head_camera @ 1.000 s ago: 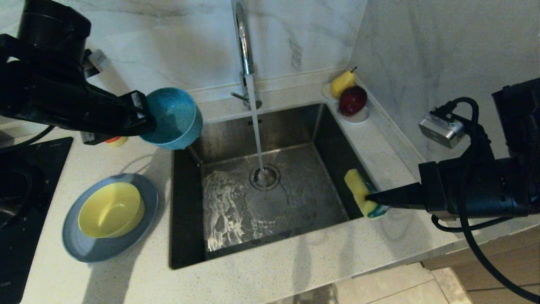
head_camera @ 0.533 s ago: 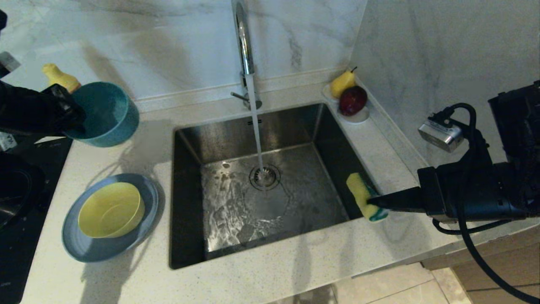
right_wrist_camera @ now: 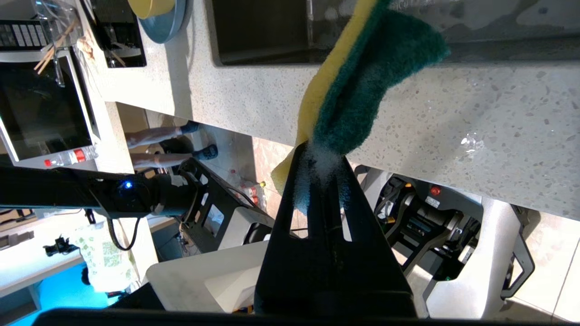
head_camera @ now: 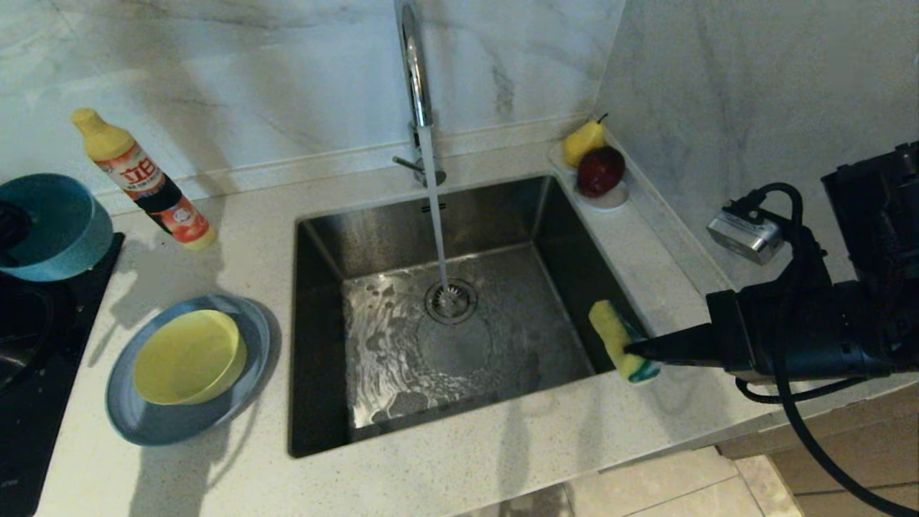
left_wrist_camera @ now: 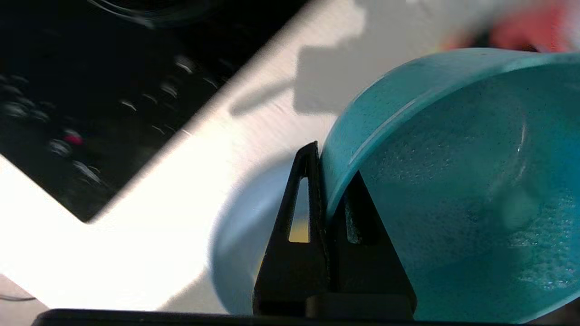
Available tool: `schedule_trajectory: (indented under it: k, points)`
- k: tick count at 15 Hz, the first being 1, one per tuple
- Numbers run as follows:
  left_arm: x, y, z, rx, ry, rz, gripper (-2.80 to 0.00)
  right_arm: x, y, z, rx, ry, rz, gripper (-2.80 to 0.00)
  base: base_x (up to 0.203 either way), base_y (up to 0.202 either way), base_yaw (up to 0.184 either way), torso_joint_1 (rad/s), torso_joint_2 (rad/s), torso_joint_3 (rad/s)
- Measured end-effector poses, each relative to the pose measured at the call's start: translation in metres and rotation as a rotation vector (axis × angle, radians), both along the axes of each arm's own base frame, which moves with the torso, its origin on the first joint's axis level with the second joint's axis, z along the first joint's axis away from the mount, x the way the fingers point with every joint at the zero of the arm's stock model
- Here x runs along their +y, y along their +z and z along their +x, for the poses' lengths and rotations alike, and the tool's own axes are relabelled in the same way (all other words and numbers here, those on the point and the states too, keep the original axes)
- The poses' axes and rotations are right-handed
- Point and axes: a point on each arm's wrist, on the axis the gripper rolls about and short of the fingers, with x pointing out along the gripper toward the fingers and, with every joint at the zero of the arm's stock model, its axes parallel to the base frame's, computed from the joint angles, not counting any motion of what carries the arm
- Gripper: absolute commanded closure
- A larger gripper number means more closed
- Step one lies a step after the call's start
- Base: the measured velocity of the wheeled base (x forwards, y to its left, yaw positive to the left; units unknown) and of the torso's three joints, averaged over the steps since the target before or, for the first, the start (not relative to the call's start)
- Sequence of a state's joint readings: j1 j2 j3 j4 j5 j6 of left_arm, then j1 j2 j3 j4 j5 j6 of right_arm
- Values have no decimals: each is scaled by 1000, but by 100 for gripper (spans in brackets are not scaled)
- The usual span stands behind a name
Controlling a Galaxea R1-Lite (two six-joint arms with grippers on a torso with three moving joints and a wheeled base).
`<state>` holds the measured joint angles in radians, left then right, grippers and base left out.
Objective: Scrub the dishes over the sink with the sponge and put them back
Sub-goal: Place the bowl on the table
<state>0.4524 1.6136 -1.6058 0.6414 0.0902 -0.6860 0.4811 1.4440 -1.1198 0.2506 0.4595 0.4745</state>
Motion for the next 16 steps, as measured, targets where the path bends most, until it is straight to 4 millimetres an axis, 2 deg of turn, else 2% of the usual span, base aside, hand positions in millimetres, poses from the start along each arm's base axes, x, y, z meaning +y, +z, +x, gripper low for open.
schedule_trajectory:
  k: [5, 10, 13, 16]
  points:
    - [58, -37, 18, 20, 143, -21, 0, 1, -10, 1, 21, 12, -19, 0, 0, 0, 0, 0, 0, 0]
    - [105, -77, 41, 35, 232, -63, 0, 4, -21, 3, 24, 24, -25, 0, 0, 0, 0, 0, 0, 0]
    - [125, -96, 53, 47, 276, -99, 0, 2, -22, 4, 26, 16, -27, 0, 0, 0, 0, 0, 0, 0]
    - [136, -110, 60, 68, 288, -114, 0, 1, -20, 3, 22, 14, -24, 0, 0, 0, 0, 0, 0, 0]
